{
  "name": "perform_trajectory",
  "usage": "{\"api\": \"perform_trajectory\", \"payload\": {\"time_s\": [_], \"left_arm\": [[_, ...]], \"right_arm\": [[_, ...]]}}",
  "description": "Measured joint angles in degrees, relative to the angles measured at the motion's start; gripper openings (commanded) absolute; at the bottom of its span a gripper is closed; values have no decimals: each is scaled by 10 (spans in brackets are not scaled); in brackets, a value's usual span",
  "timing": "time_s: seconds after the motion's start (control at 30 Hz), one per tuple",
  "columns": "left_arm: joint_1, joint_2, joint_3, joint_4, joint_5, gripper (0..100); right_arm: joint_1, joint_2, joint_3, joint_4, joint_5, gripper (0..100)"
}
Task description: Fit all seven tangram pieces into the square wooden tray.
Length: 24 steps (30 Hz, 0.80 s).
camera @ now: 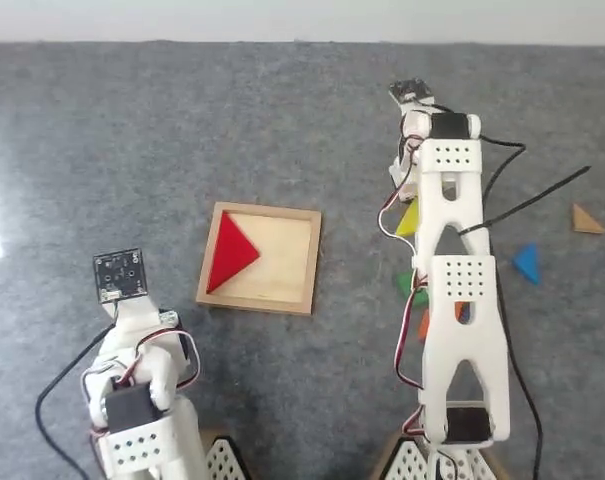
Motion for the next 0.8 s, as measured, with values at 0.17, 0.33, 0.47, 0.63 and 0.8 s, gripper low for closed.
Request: {"api": "perform_trajectory", "payload": {"time_s": [0.17, 0.33, 0.47, 0.63, 0.8], "left_arm": [[0, 0, 0, 0, 0, 14], [0, 0, 0, 0, 0, 14], [0, 0, 0, 0, 0, 14], [0, 0, 0, 0, 0, 14], [0, 0, 0, 0, 0, 13]], "right_arm": [[0, -59, 76, 4, 62, 214], [1, -197, 168, 5, 164, 240], [1, -310, 276, 5, 206, 241], [4, -361, 418, 4, 264, 343], [31, -354, 433, -9, 382, 424]]}}
